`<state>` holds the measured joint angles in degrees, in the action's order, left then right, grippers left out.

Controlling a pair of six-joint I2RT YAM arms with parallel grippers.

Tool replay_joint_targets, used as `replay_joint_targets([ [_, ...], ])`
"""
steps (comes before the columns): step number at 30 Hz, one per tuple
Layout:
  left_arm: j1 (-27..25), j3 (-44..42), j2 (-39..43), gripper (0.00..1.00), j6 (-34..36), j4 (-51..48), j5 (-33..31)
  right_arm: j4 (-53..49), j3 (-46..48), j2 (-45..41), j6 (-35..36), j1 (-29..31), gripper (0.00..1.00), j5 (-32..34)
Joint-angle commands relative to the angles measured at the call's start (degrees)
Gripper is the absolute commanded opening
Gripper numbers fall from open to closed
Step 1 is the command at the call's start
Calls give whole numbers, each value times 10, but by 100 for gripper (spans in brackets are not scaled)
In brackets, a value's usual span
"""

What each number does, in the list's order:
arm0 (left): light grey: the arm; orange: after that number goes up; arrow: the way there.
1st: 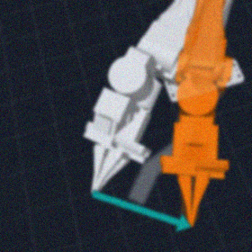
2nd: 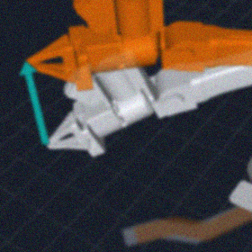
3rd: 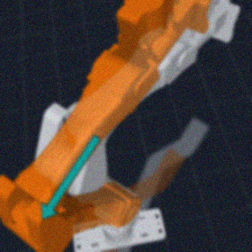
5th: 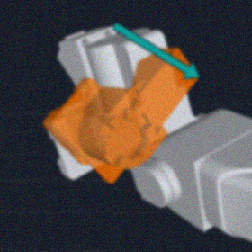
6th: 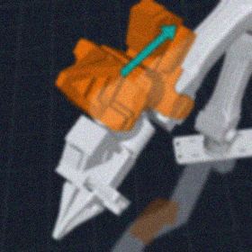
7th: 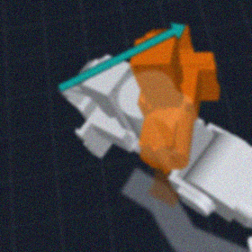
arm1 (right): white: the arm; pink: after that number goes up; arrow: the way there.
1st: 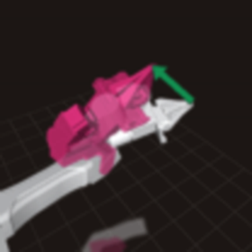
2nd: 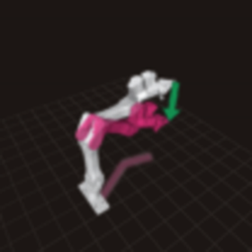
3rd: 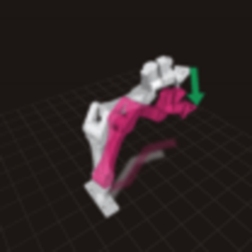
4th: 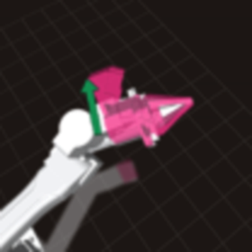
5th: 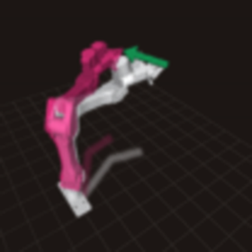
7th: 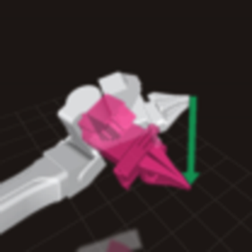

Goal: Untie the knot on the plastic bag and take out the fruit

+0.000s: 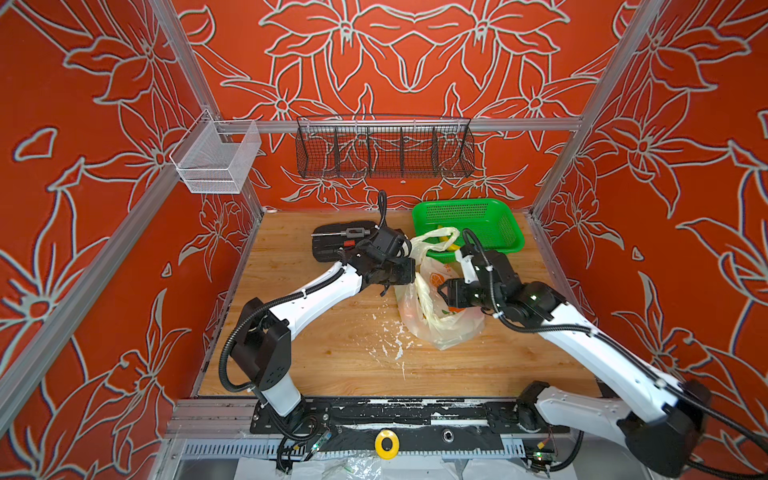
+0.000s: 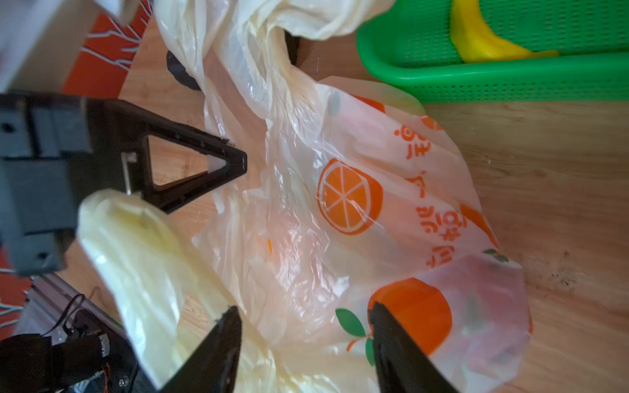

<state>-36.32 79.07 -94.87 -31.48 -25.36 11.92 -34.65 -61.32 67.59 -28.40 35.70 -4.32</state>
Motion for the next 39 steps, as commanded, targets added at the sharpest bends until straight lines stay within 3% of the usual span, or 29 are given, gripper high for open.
replay_joint_targets([
  [1,2,-10,26,0,5,9,1,8,-39,54,12,0,76,-25],
  [7,3,-25,35,0,5,22,-3,-11,-73,129,41,12,97,29],
  [19,3,-29,48,0,13,13,-14,-51,-89,225,63,37,97,223],
  [21,3,-32,53,0,15,7,-20,-53,-88,222,76,36,88,251],
  [25,8,-43,71,0,19,-4,-34,-50,-83,193,99,17,40,244],
  [27,18,-52,85,0,21,-14,-42,-43,-73,168,106,-3,26,214],
  [33,84,-90,153,0,41,-68,-53,-9,-10,67,111,-124,2,124],
  [39,132,-172,237,0,43,-94,-63,0,12,41,118,-246,2,82],
])
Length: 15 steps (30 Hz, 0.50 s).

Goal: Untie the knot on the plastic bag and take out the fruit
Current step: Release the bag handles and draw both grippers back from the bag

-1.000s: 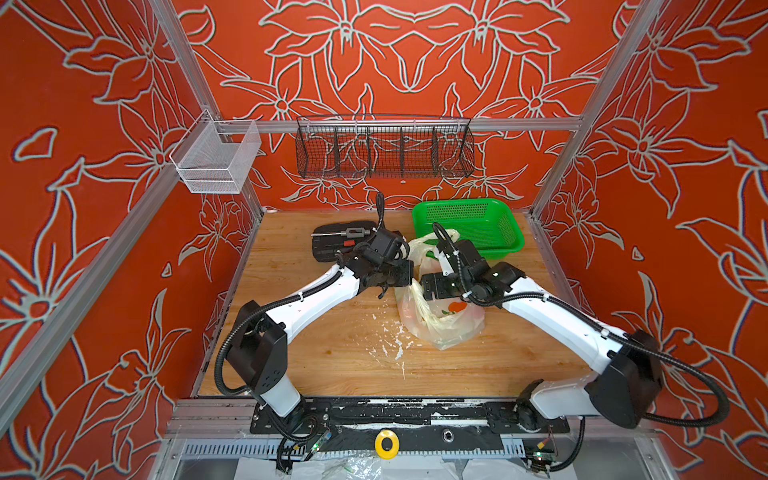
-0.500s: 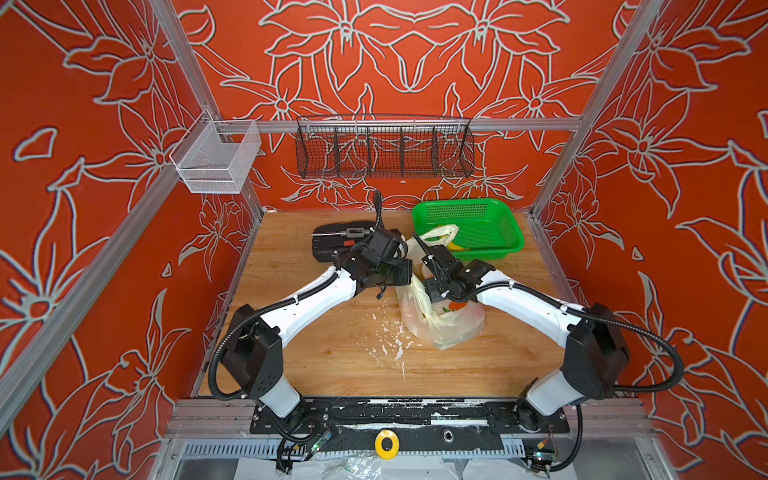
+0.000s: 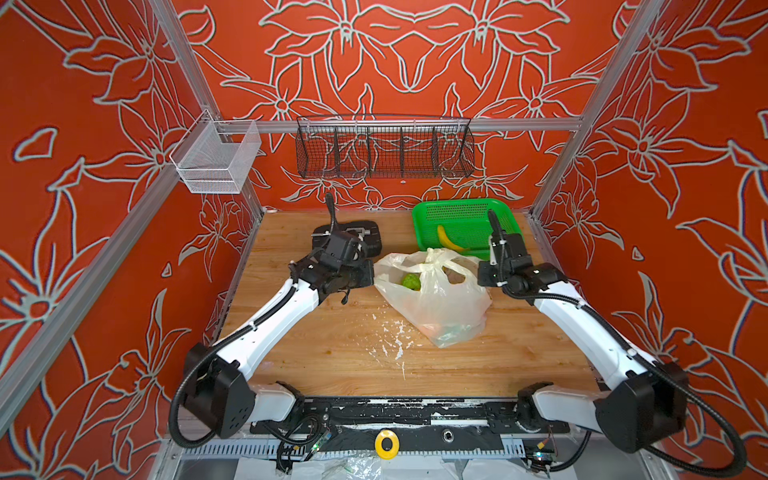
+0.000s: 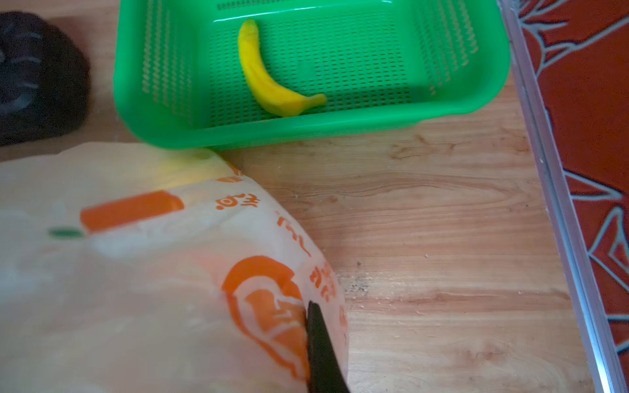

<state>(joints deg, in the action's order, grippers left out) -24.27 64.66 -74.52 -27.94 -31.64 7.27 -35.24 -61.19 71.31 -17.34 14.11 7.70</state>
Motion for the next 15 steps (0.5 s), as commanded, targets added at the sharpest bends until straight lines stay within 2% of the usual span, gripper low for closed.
replay_joint_targets([
  [1,13,-42,43,0,3,-30,-17,8,10,8,4,-44,2,-49],
  [3,15,-74,58,0,-8,-16,-5,21,10,18,-7,-66,8,-83],
  [5,15,-90,61,0,-7,-2,26,25,4,26,-9,-69,11,-109],
  [7,15,-89,62,0,-3,0,45,17,-5,26,-13,-69,18,-137],
  [9,15,-81,69,18,9,8,61,23,-6,8,-12,-69,38,-197],
  [12,14,-47,78,42,37,19,77,30,-4,-34,-23,-66,57,-252],
  [15,12,8,73,51,67,16,88,15,-12,-75,-34,-62,67,-261],
])
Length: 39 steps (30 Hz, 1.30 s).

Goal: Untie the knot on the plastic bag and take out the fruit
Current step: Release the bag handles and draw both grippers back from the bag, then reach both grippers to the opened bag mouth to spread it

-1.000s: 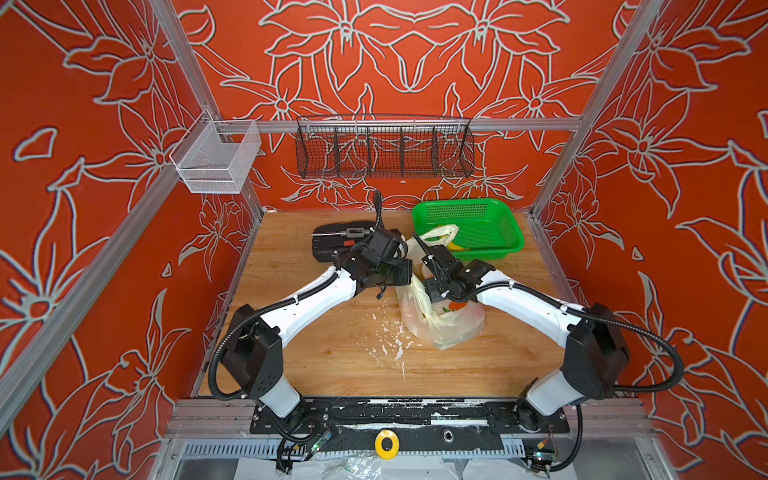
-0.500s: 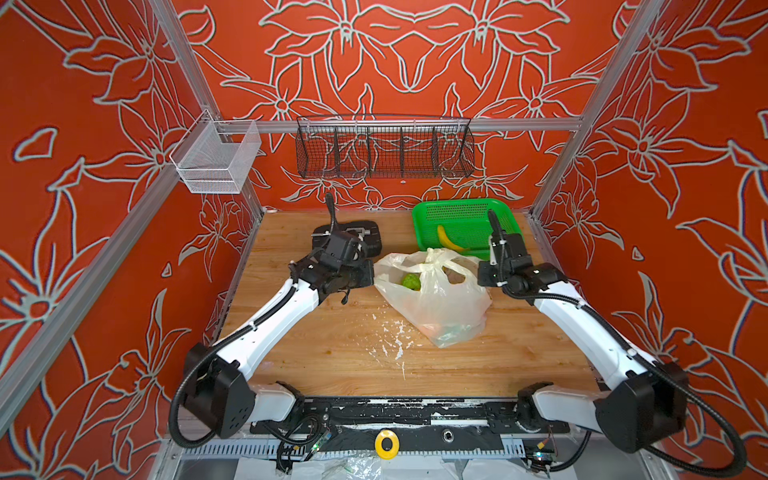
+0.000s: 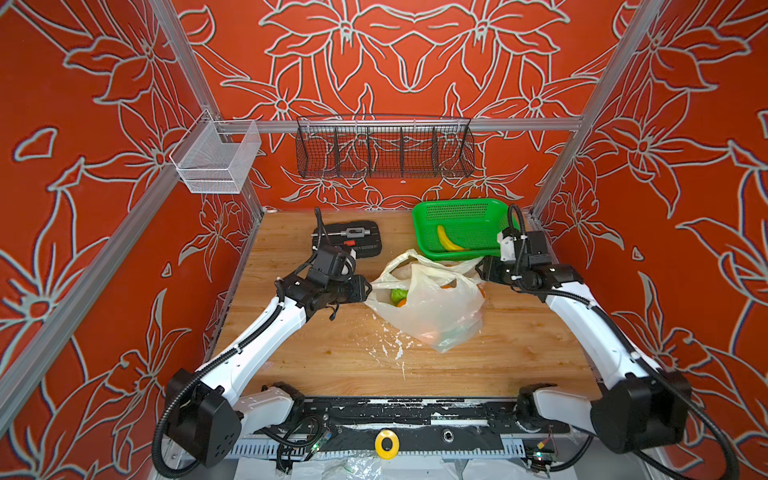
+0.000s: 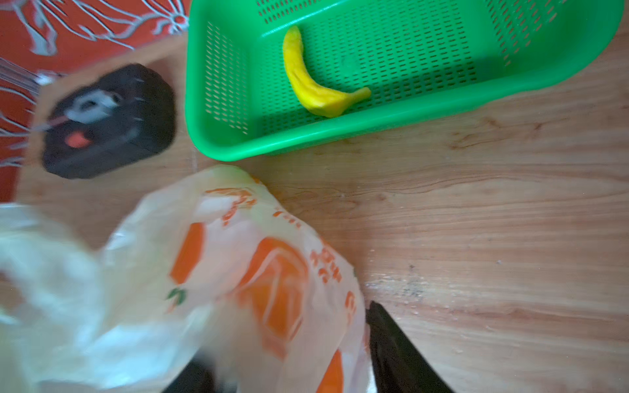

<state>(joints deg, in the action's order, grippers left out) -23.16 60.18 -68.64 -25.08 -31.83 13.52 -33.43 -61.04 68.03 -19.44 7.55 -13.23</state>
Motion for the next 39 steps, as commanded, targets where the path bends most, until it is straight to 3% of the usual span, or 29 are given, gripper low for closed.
replay_joint_targets([
  [1,-1,68,10,53,49,18,30,-5,-15,-54,-14,5,68,-57],
  [7,-24,158,-52,61,102,11,33,-41,-51,-101,1,41,74,-77],
  [11,-38,209,-114,64,101,-18,29,-29,-60,-99,17,106,77,-110],
  [17,-48,207,-153,64,73,-26,16,-63,-118,-4,52,205,82,-110],
  [21,-47,200,-157,64,68,-43,1,-84,-168,76,75,260,83,-57],
  [25,-48,177,-143,64,60,-36,-3,-105,-215,144,68,285,81,-45],
  [28,-47,158,-130,64,54,-27,-6,-84,-218,173,56,295,77,-72],
  [29,-48,155,-128,64,53,-27,-6,-79,-220,179,51,298,70,-73],
  [32,-47,154,-124,64,49,-27,7,-74,-217,177,43,299,29,-75],
  [34,-48,151,-119,64,43,-19,30,-57,-198,154,36,299,12,-69],
  [36,-48,142,-110,64,27,3,66,-42,-168,117,30,299,4,-63],
  [39,-55,130,-97,64,-10,47,117,-5,-108,53,21,299,2,-81],
])
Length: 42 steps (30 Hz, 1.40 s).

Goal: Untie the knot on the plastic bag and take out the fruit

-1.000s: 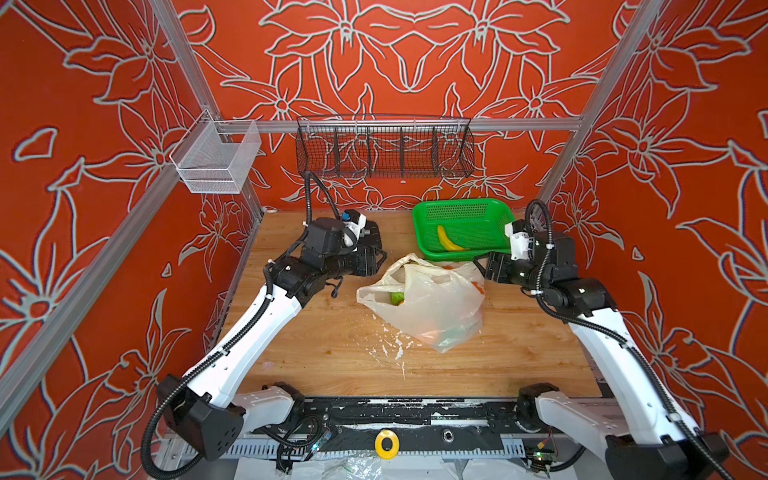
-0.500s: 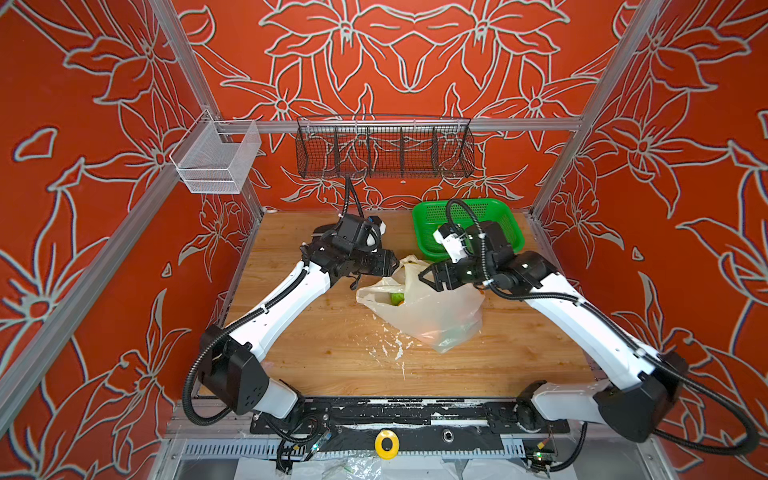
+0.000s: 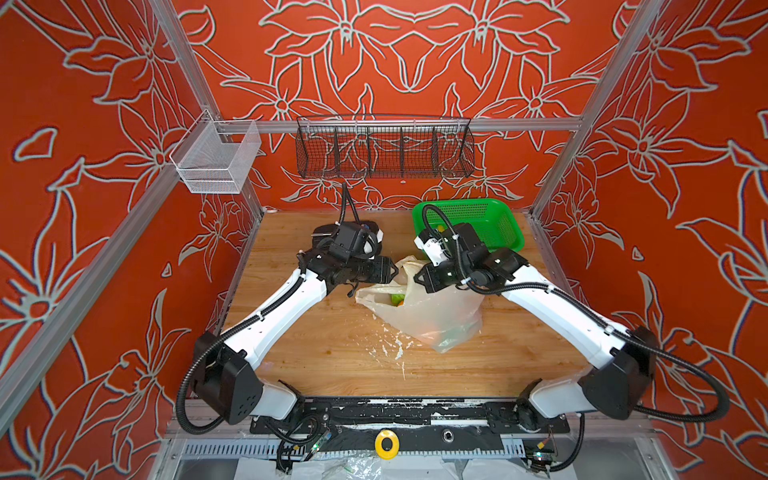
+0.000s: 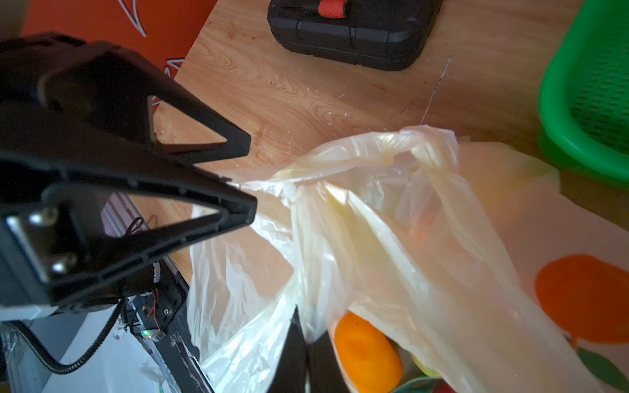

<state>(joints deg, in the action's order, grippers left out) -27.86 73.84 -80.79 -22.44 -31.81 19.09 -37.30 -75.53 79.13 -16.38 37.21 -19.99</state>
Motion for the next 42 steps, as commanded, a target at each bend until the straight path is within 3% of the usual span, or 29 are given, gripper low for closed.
replay_joint_targets([
  [1,-14,-6,26,65,-49,58,69,53,55,-77,-12,2,2,-27],
  [7,-41,-4,19,85,-138,138,137,90,130,-157,-21,2,2,-45],
  [13,-57,-10,-1,83,-187,177,184,121,153,-184,-29,2,2,-58],
  [18,-63,-3,-15,44,-173,164,188,123,150,-181,-30,2,6,-55],
  [23,-64,11,-22,1,-147,163,198,62,124,-201,-6,-2,47,0],
  [26,-68,19,-17,0,-124,161,192,1,87,-218,-7,-39,52,40],
  [30,-87,25,-11,0,-96,160,178,-57,40,-213,-52,-153,58,9],
  [32,-107,34,-9,0,-75,150,168,-91,22,-196,-50,-186,63,41],
  [36,-165,54,-3,0,-21,124,111,-124,29,-155,-68,-204,78,102],
  [42,-264,40,-23,0,32,138,53,-100,79,-141,-95,-224,82,105],
])
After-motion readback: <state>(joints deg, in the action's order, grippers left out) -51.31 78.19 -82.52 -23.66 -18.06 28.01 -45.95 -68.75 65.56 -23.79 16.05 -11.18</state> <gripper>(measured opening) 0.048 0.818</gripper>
